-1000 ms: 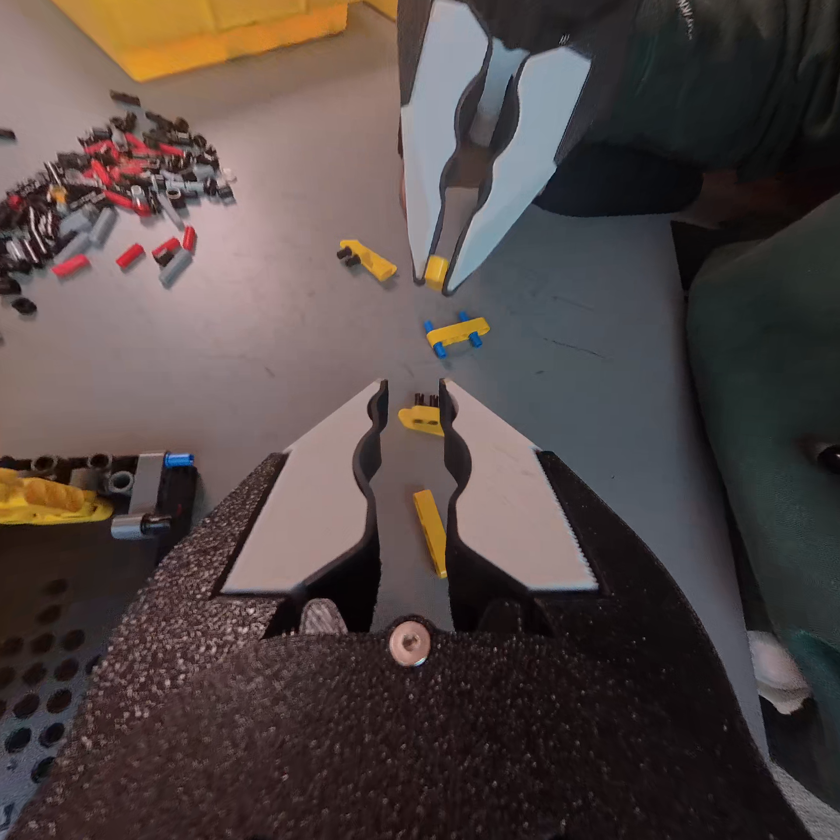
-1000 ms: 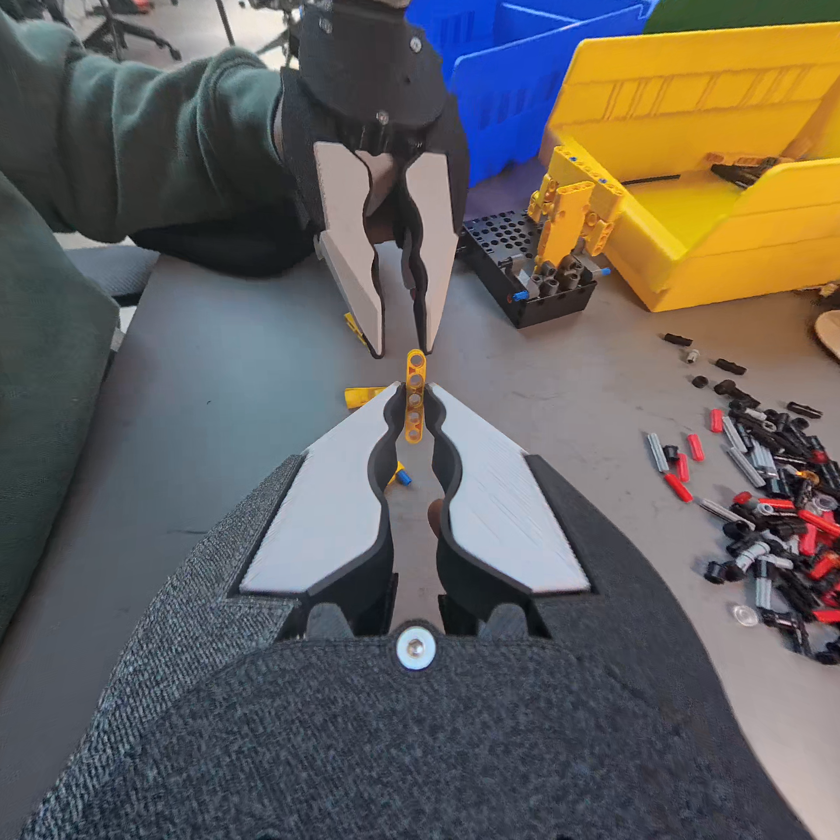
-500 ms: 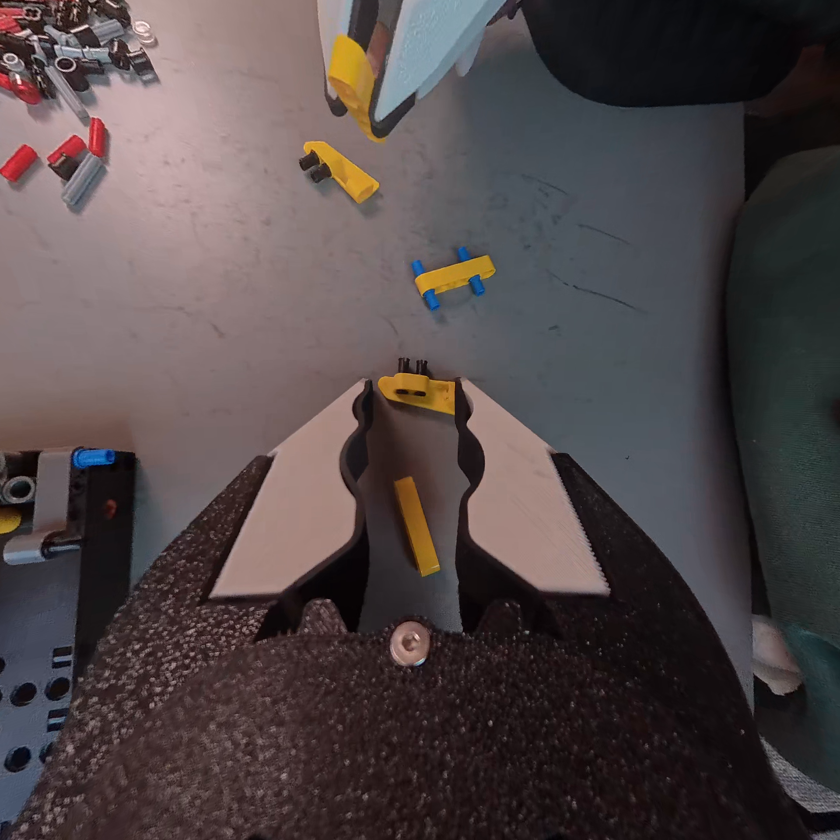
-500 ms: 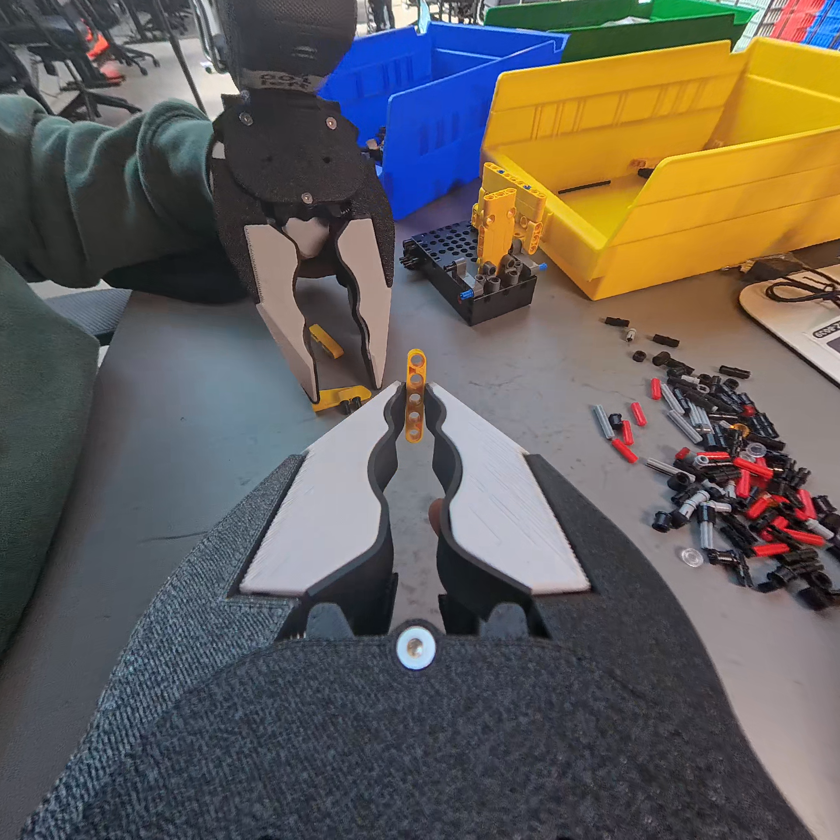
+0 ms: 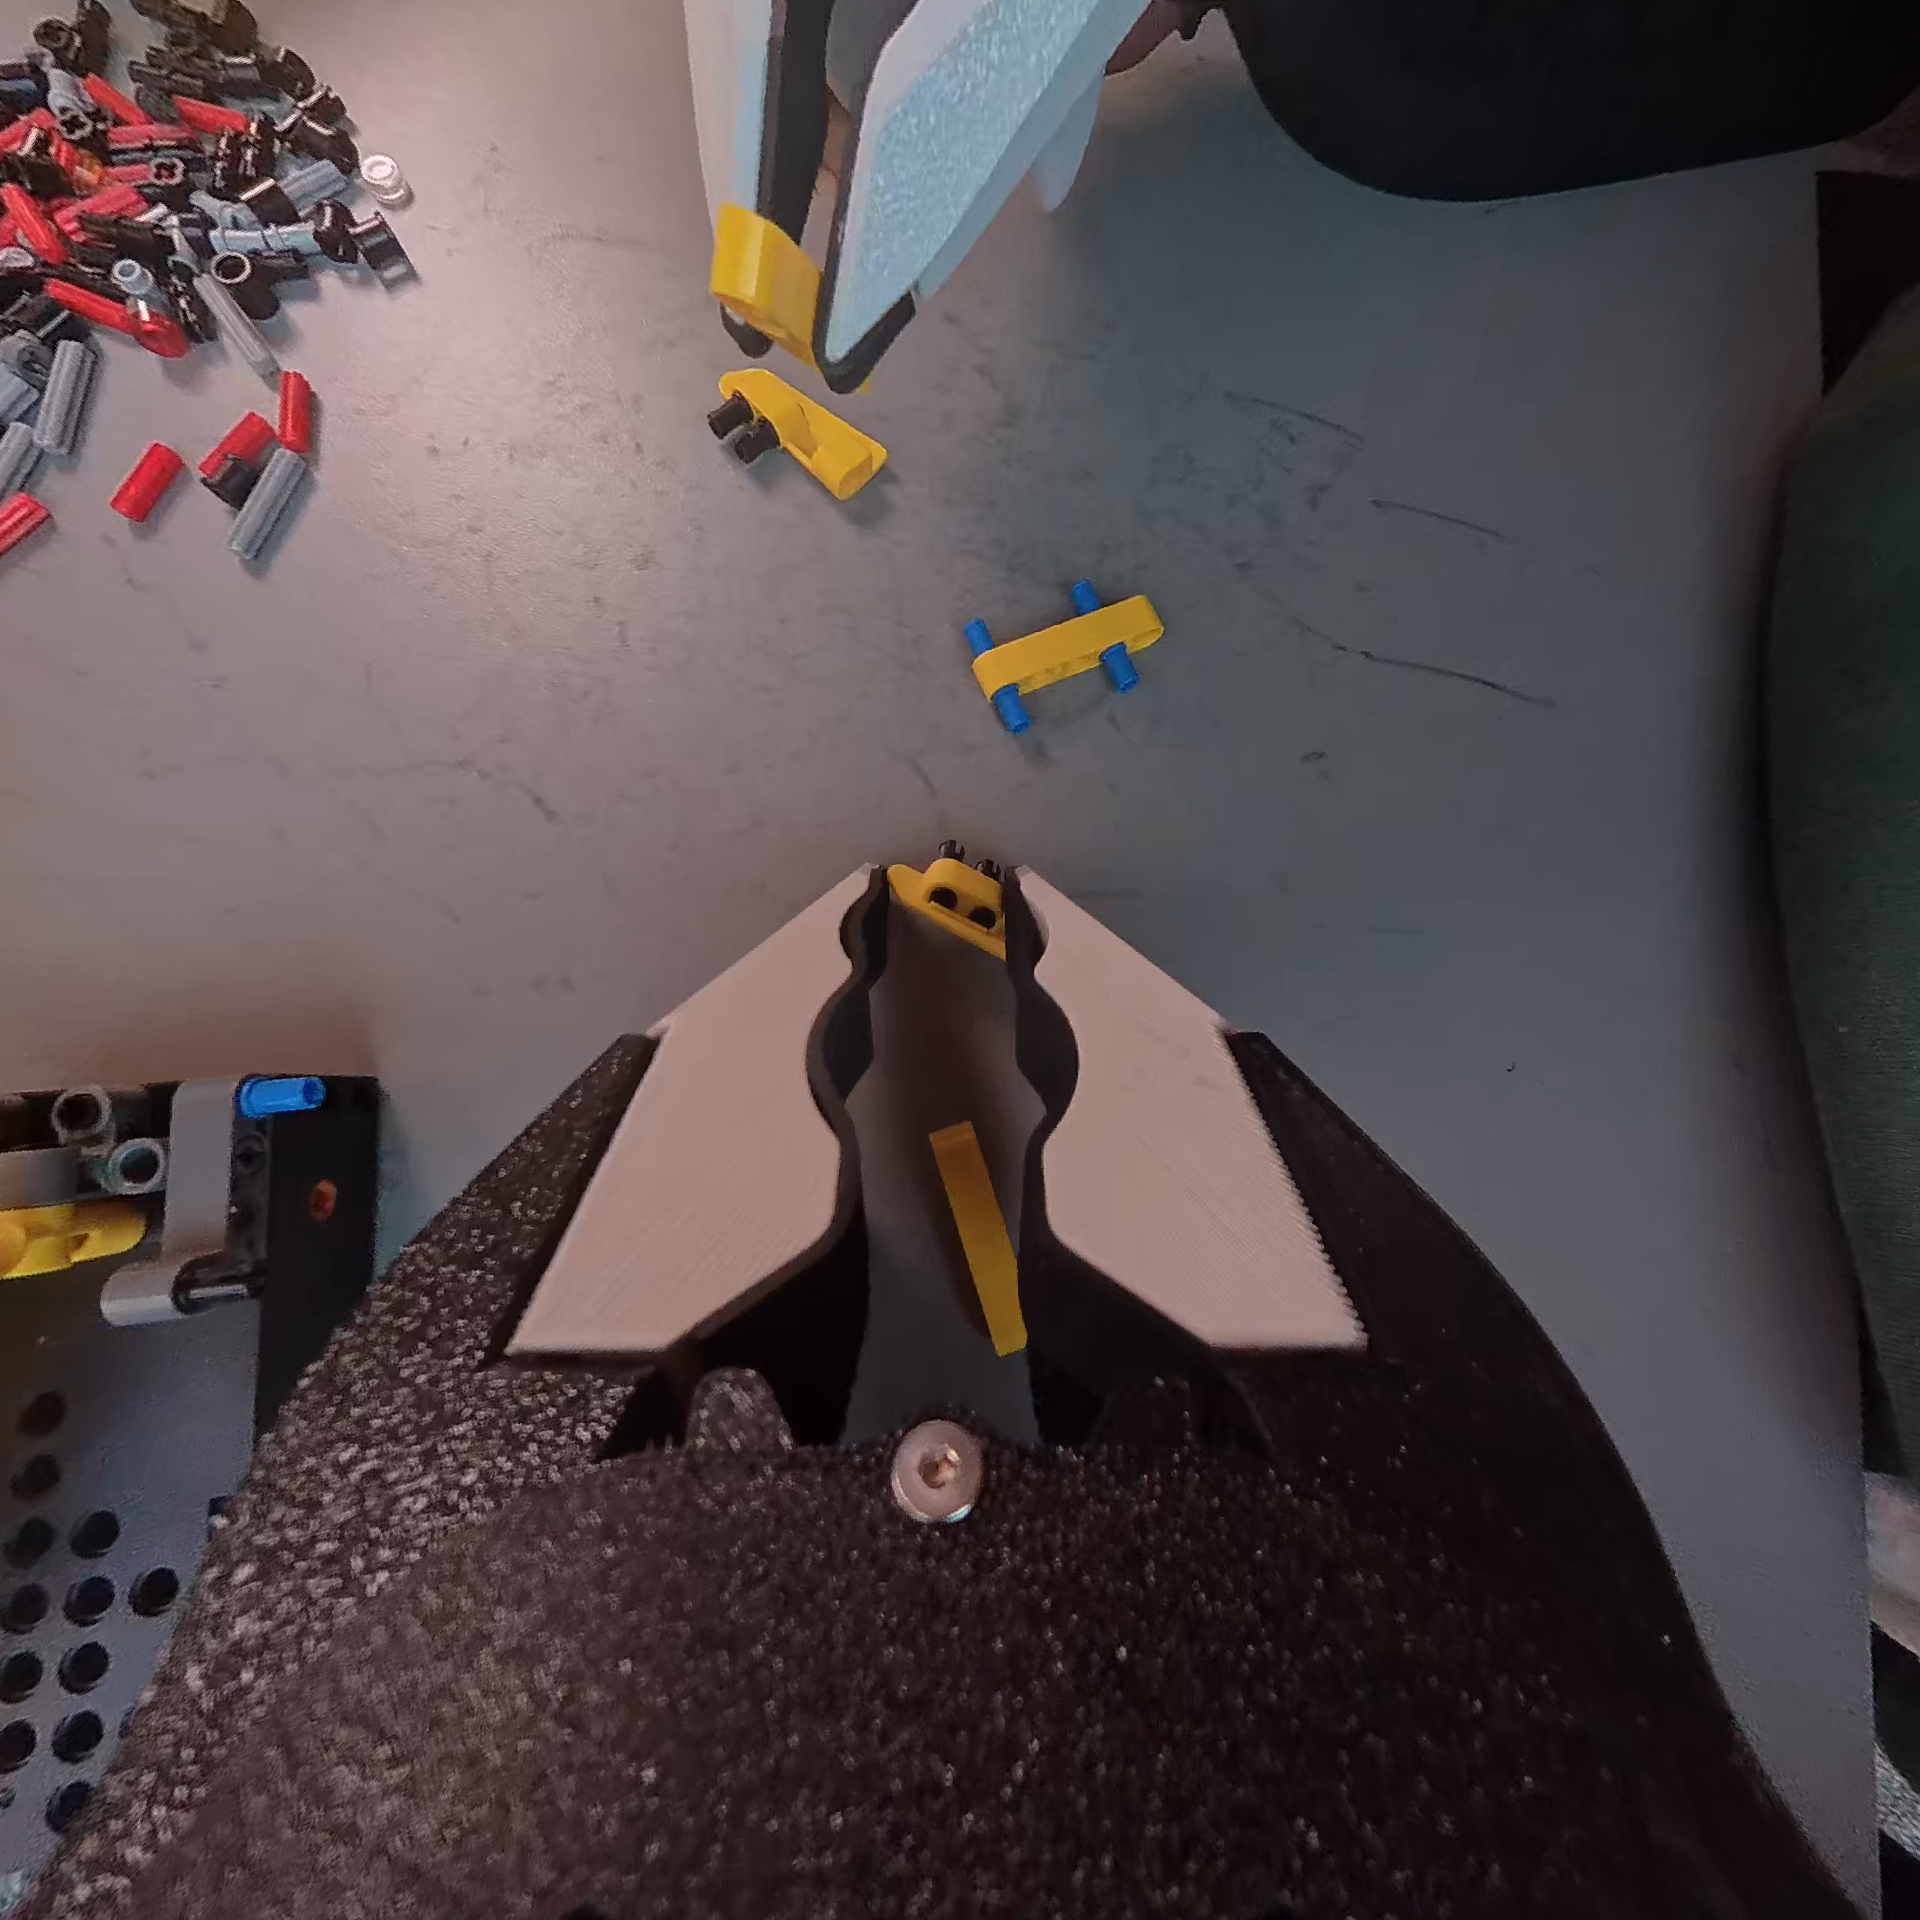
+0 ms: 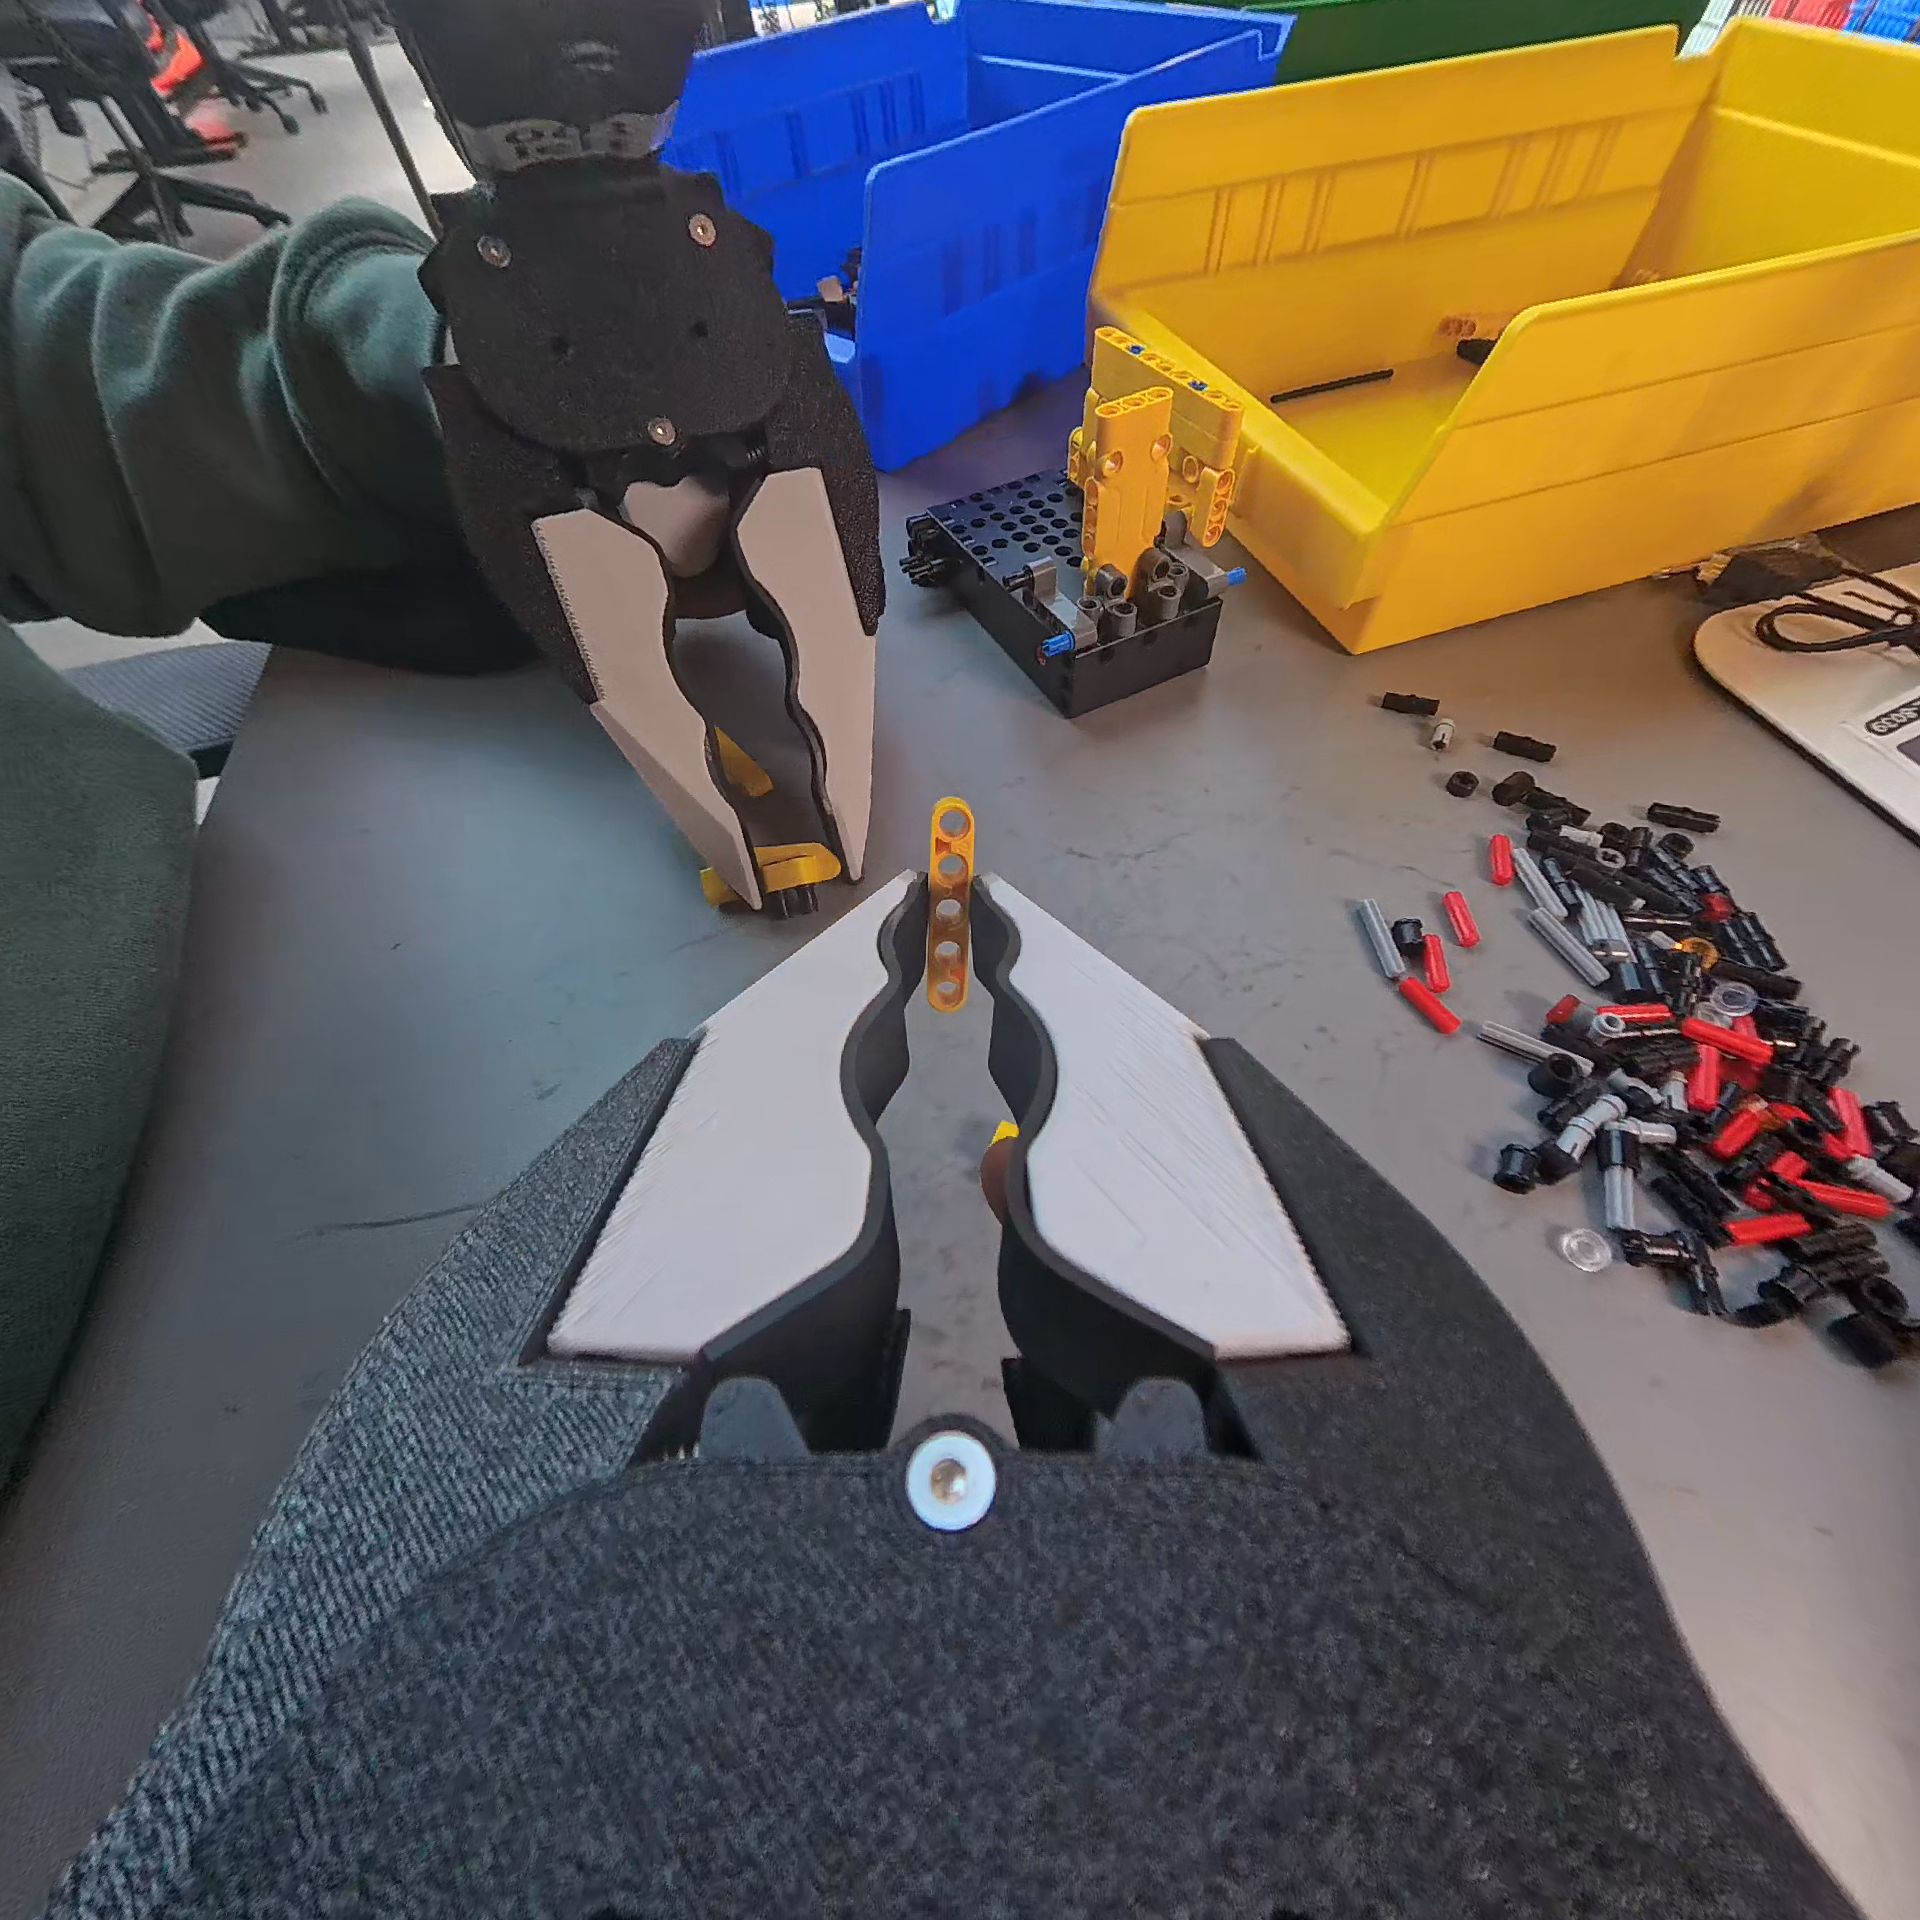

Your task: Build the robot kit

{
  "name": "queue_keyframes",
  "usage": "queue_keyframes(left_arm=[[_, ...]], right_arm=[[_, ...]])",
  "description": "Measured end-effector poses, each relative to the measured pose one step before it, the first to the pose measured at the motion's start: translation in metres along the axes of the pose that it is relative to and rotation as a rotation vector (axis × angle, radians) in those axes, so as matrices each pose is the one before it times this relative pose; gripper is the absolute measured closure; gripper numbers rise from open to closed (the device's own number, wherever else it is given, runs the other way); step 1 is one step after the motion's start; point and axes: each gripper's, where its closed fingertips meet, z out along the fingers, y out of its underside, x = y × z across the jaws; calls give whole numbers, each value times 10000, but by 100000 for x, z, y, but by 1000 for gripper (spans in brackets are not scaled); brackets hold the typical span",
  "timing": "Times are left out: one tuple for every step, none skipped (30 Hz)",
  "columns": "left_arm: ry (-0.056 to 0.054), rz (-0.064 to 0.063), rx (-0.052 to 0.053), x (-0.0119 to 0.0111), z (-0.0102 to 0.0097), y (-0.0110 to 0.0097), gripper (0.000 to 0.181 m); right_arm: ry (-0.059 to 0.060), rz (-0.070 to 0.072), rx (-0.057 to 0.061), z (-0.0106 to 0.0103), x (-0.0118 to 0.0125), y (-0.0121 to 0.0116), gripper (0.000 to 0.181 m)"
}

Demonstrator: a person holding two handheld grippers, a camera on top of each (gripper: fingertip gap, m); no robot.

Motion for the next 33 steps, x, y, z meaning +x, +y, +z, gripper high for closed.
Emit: queue_keyframes(left_arm=[[-84, 0, 28, -140, -30, -62, 161], [-59, -27, 78, -131, -55, -116, 161], [-39, -42, 113, -124, -80, -160, 161], [-71, -45, 157, -203, -129, -219, 161], [-103, -52, 205, -267, -166, -279, 161], [-99, -68, 244, -277, -205, -349, 161], [-119, -64, 294, -315, -251, -425, 161], [-114, -37, 317, -280, -266, -480, 161], [-117, 4, 327, -246, -254, -509, 161], [-149, 40, 329, -230, -225, -531, 161], [-93, 42, 251, -119, -163, -425, 160], [-21, 48, 165, 24, -74, -311, 161], [-15, 71, 113, 79, -6, -200, 161], [20, 72, 22, 140, 63, -48, 161], [48, 55, -61, 184, 119, 78, 161], [7, 66, -39, 138, 141, 65, 161], [64, 69, -14, 231, 136, 20, 160], [111, 22, -49, 278, 157, 75, 161], [112, -7, -134, 246, 205, 219, 161], [132, -28, -297, 237, 245, 479, 160], [51, -52, -411, 77, 287, 681, 160], [-61, -32, -375, -93, 257, 642, 160], [44, -42, -322, 46, 204, 577, 161], [162, -126, -266, 172, 183, 485, 160], [110, -159, -153, 66, 154, 324, 160], [68, -111, -58, 15, 69, 156, 160], [72, -73, -4, 18, -26, 42, 160], [41, -68, 37, -27, -89, -39, 160], [54, -95, 98, -31, -139, -127, 160], [135, -153, 139, 35, -223, -195, 159], [136, -215, 143, -4, -277, -189, 158], [107, -238, 105, -83, -295, -130, 156], [61, -232, 53, -166, -295, -14, 155]], right_arm=[[17, -5, -19, 17, 15, 36, 174], [11, 6, -6, 11, 5, 13, 174], [-3, 18, 6, 1, -7, -7, 174], [2, 20, 9, -11, 15, -6, 174], [13, 23, 6, -5, 20, -16, 174], [15, 36, 7, -13, 42, -16, 174], [22, 59, 9, -17, 56, -18, 174], [33, 101, -4, -7, 89, 1, 174], [34, 143, -7, 17, 118, 21, 174], [24, 178, 13, 12, 116, -4, 174], [-11, 194, 17, 14, 78, -5, 174], [-11, 181, 5, 20, 79, 14, 174], [10, 163, -8, 24, 105, 47, 174], [-2, 168, -34, 44, 96, 95, 174], [-19, 172, -52, 50, 66, 130, 174], [-24, 158, -47, 70, 43, 117, 174], [-28, 129, -48, 69, 29, 121, 174], [-36, 105, -52, 82, -22, 130, 174], [-13, 96, -65, 90, 10, 129, 174], [11, 67, -78, 96, 28, 159, 174], [28, 29, -83, 84, 43, 155, 174], [30, 10, -72, 78, 47, 149, 174], [15, 8, -63, 67, 21, 122, 174], [6, 9, -41, 52, -4, 75, 174], [-4, 11, -22, 35, -8, 38, 174], [-13, 15, -22, 22, -28, 34, 174], [0, 4, -21, 18, -5, 24, 174], [11, -13, -5, -2, 3, 0, 174], [1, -2, 5, -18, -3, -5, 174], [-10, 17, 3, -21, -14, -19, 174], [1, 14, 7, -16, -5, -23, 174], [7, -4, 6, -29, 12, -25, 174], [7, -7, 5, -27, 4, -23, 174]])
